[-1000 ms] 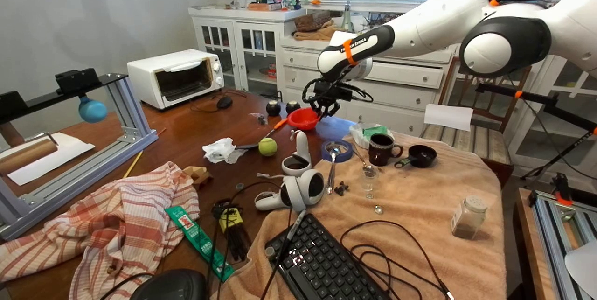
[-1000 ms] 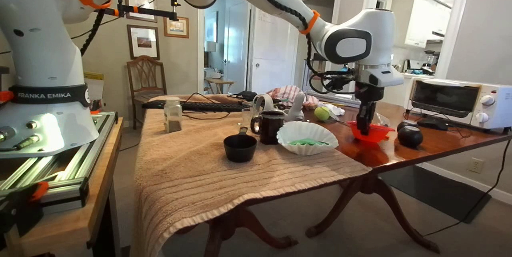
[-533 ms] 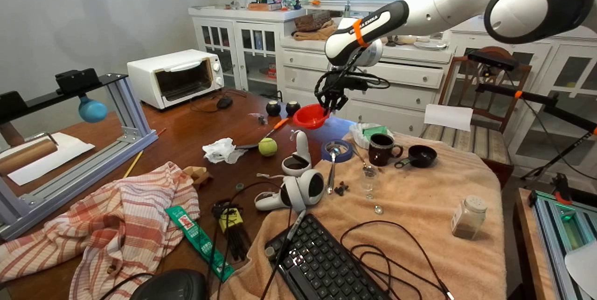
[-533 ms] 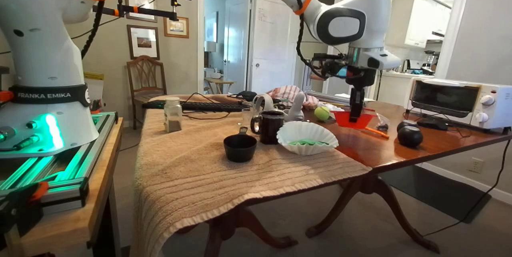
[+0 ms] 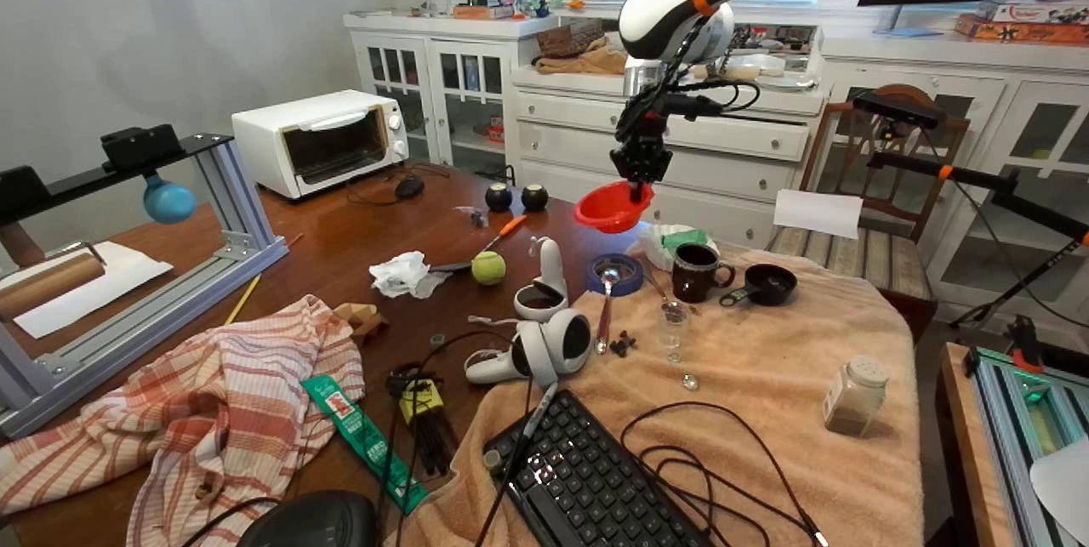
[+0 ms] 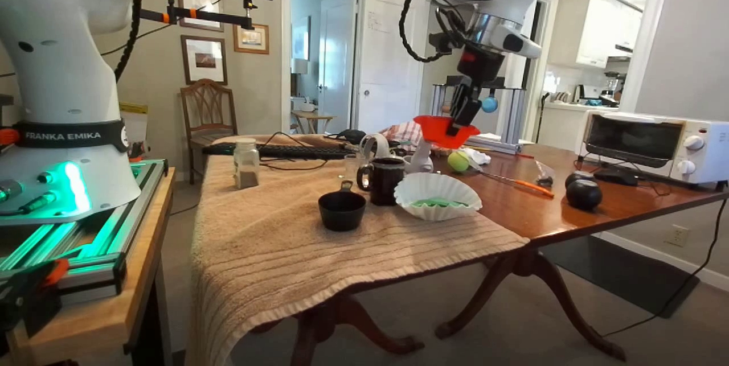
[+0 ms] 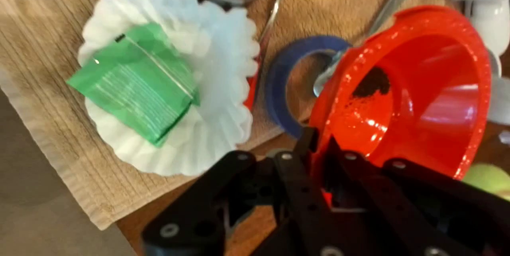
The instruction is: Place the orange bowl on top of the blue tape, remove the green object from the coffee filters and then place the coffee filters on the orange bowl
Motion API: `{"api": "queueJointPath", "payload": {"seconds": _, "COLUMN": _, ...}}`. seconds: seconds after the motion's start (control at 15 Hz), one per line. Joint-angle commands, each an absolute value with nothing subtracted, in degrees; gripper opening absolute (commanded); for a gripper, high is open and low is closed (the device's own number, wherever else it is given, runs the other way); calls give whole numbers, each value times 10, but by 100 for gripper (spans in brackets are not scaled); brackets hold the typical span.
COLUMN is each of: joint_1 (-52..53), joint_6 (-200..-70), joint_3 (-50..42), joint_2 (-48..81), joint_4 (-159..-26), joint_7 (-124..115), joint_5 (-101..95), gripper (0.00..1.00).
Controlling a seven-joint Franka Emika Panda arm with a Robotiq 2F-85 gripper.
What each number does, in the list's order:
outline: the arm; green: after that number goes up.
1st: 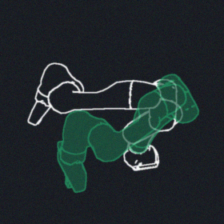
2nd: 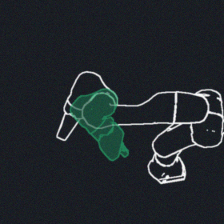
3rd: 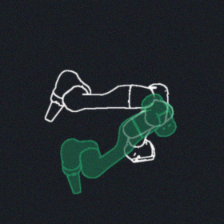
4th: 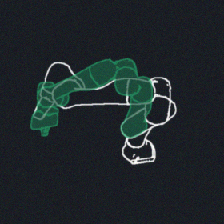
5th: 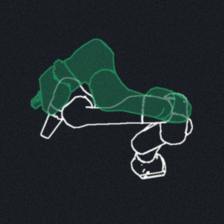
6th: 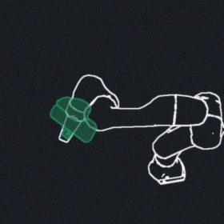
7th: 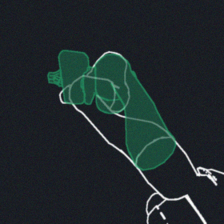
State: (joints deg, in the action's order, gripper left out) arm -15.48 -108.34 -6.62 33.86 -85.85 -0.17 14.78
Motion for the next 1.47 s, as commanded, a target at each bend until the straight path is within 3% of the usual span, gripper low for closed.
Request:
{"api": "queueJointPath", "payload": {"seconds": 0.0, "joint_1": -147, "joint_6": -1029, "joint_3": -68, "joint_2": 310, "joint_4": -907, "joint_7": 54, "joint_5": 93, "gripper": 2}}
{"api": "queueJointPath", "payload": {"seconds": 0.8, "joint_1": -131, "joint_6": -1055, "joint_3": -42, "joint_2": 345, "joint_4": -906, "joint_7": 279, "joint_5": -73, "gripper": 2}}
{"api": "queueJointPath", "payload": {"seconds": 1.4, "joint_1": -144, "joint_6": -1028, "joint_3": -6, "joint_2": 368, "joint_4": -854, "joint_7": 457, "joint_5": -57, "gripper": 2}}
